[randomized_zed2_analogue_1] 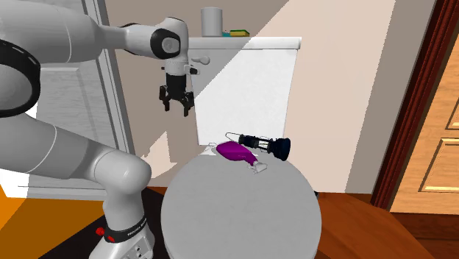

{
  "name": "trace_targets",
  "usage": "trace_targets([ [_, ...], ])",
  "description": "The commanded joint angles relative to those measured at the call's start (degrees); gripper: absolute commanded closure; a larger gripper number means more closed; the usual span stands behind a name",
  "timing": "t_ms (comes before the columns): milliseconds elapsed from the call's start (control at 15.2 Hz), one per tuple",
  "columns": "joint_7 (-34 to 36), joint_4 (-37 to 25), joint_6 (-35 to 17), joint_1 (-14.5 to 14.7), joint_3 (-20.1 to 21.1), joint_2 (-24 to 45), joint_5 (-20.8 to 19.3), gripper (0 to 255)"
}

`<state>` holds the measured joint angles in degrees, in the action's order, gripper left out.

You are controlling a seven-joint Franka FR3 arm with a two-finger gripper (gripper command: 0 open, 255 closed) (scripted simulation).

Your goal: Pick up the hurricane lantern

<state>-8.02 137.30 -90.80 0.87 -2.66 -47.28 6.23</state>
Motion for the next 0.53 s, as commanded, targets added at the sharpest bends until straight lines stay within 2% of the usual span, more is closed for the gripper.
trace_targets([
  [0, 0.0, 0.0, 0.0, 0.0, 0.0, 0.0, 0.0, 0],
  [462, -17.4, 4.0, -6.5, -0.4, -7.8, 0.2, -10.9, 0],
])
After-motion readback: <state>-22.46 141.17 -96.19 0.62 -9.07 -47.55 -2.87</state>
